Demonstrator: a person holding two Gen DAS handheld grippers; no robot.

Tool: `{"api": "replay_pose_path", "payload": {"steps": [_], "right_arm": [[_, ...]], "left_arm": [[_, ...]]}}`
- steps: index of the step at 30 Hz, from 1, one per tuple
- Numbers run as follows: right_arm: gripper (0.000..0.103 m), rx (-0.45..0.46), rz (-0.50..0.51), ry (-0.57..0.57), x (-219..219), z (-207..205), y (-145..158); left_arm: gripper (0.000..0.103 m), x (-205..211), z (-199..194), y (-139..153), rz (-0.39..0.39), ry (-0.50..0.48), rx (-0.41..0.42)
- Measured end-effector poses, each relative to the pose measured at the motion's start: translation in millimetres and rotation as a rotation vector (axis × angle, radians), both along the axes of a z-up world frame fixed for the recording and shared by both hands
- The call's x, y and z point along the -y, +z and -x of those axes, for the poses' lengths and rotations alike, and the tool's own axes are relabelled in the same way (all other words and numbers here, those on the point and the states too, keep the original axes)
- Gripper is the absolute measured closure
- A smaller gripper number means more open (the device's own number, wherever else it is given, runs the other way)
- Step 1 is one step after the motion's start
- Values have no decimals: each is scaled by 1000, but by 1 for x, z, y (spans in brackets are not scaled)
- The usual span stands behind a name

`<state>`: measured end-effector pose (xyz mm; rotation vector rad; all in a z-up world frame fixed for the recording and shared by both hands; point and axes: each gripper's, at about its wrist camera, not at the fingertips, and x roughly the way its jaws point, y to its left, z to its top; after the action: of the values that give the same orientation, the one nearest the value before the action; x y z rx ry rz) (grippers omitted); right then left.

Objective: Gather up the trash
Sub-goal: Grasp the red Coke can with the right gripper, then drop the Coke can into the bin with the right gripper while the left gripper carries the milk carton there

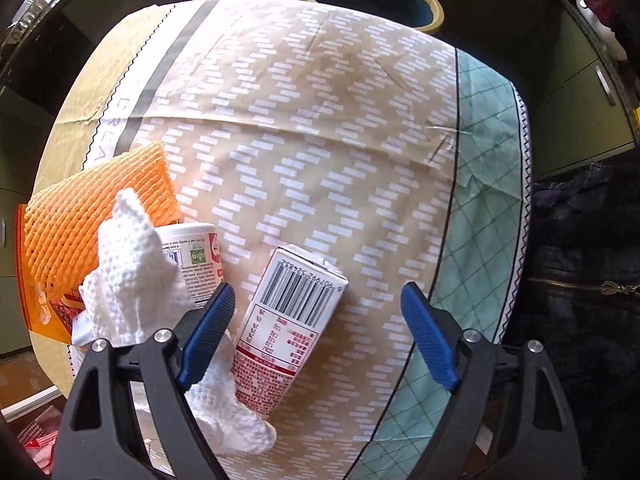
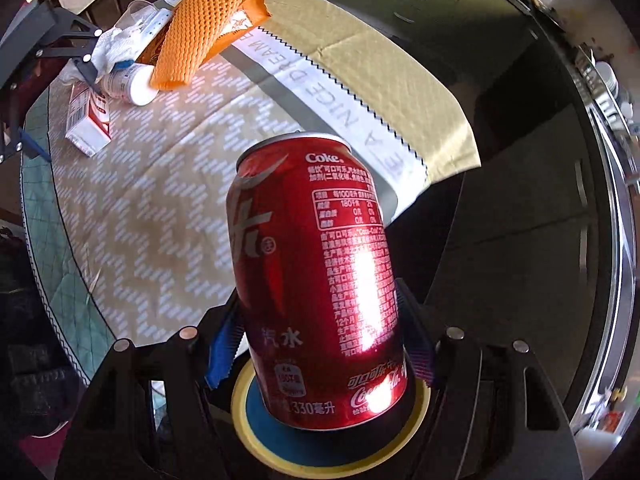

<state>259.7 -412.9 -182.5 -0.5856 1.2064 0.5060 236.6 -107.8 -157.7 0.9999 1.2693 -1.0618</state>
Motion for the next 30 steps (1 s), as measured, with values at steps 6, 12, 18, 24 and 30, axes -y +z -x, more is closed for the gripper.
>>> {"api": "replay_pose_path", "payload": {"steps": [6, 12, 18, 24, 30], "right_arm": [[34, -7, -47, -104, 31, 56, -4], [34, -2, -75, -178, 61, 83, -15], [35, -15, -45, -318, 99, 95, -38], [34, -33, -27, -426, 128, 94, -69], [16, 25, -67, -523, 154, 98, -66]], "left_arm": [[44, -1, -5, -20, -46, -27, 18], [58, -3, 4, -24, -18, -30, 43], [66, 9, 21, -10, 61, -25, 63], [67, 31, 29, 3, 115, 2, 53], [67, 69, 32, 36, 228, -1, 22]]}}
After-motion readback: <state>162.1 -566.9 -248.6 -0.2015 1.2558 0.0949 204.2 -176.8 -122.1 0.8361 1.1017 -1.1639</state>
